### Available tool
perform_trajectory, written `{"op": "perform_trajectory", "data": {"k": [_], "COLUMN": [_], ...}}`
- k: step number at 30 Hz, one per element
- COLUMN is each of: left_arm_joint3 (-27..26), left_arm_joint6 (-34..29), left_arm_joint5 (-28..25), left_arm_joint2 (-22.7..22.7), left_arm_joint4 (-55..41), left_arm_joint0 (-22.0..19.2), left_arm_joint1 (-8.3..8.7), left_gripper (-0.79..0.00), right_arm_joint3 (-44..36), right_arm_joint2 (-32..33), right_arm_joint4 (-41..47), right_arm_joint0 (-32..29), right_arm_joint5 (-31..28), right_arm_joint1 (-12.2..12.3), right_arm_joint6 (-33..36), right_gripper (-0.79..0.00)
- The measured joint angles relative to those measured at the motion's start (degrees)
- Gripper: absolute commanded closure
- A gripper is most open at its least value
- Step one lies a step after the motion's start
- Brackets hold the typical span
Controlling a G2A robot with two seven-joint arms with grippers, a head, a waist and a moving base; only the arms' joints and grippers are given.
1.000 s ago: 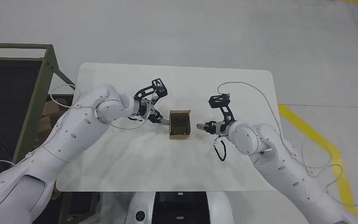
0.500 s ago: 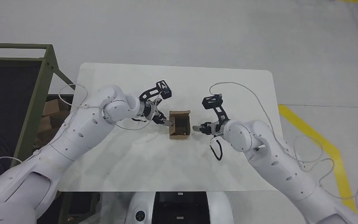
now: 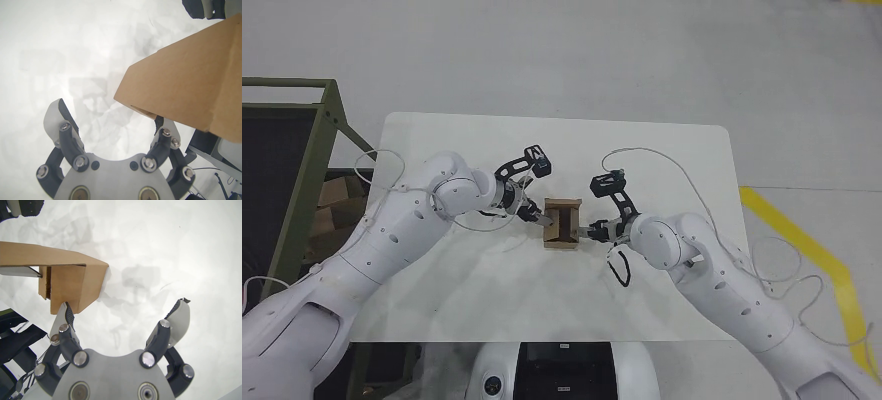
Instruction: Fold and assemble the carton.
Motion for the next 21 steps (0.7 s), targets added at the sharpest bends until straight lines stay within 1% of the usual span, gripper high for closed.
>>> {"op": "perform_trajectory", "data": {"k": [15, 21], "left_arm_joint3": [1.07, 1.49], "left_arm_joint6": [-0.44, -0.41], "left_arm_joint5": [-0.36, 0.78], "left_arm_joint2": [-0.16, 0.37], "left_arm_joint4": [0.52, 1.48], "left_arm_joint0": [0.28, 0.42], "left_arm_joint1": [-0.91, -1.51], "left_gripper": [-0.785, -0.785], "right_arm_joint3": [3.25, 4.06], "right_arm_joint2": [-2.40, -2.36], "right_arm_joint4": [0.30, 0.19], "right_arm_joint0": [1.88, 1.89], "right_arm_joint5": [-0.53, -0.54], "right_arm_joint1": [-2.18, -2.69], "right_arm_joint6": [-0.68, -0.79], "right_gripper": [-0.785, -0.785]}}
